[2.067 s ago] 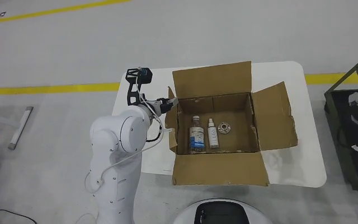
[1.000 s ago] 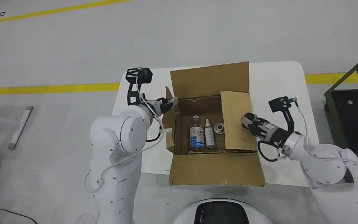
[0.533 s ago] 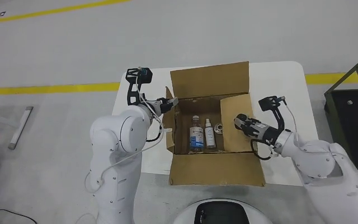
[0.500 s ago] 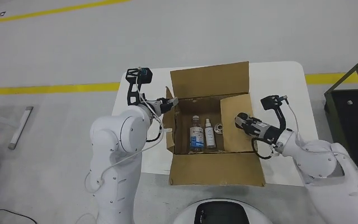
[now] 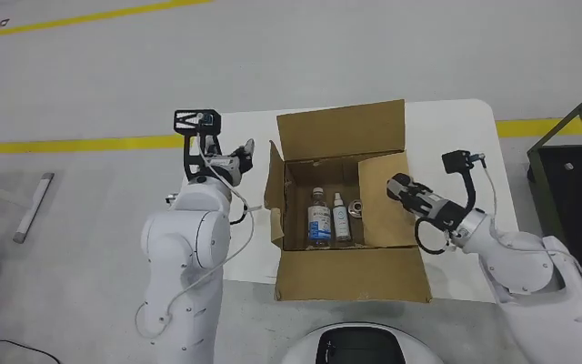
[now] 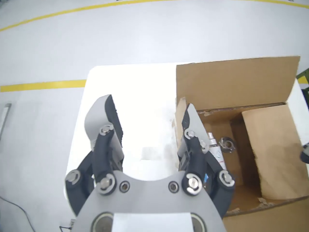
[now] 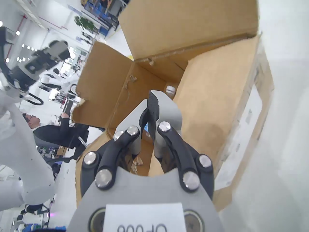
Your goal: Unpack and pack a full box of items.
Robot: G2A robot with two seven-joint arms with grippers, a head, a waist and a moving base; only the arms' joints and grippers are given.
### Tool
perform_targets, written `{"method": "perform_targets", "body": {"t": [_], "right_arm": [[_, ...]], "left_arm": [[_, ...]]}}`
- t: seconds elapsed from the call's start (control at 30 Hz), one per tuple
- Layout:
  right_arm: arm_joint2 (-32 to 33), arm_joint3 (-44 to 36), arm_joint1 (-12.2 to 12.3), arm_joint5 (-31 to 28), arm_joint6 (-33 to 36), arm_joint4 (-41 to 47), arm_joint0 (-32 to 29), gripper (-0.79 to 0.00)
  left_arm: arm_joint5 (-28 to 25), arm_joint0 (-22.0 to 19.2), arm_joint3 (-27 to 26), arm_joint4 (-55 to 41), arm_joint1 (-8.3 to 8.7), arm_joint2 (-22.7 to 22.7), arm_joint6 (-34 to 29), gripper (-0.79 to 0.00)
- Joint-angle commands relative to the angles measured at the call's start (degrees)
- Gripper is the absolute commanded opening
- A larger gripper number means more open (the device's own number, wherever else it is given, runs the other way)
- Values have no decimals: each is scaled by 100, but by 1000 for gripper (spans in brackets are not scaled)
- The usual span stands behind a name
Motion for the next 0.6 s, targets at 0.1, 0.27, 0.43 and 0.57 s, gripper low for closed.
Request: {"method": "perform_targets", "body": {"t": [0.1,0.27,0.43,0.57], "right_arm": [[174,55,-30,-157,-1223,13,-112,-785],[296,464,-51,253,-1937,-197,-12,-785],[358,1047,-92,791,-2374,90,391,-785],[366,1644,-121,1009,-2482,482,894,-785]], "left_arm": [[-195,498,147,295,39,5,67,-785],[-83,789,233,80,26,77,74,-785],[-34,779,311,-331,-13,302,26,-785],[-123,682,328,-653,-48,566,-44,-785]]}}
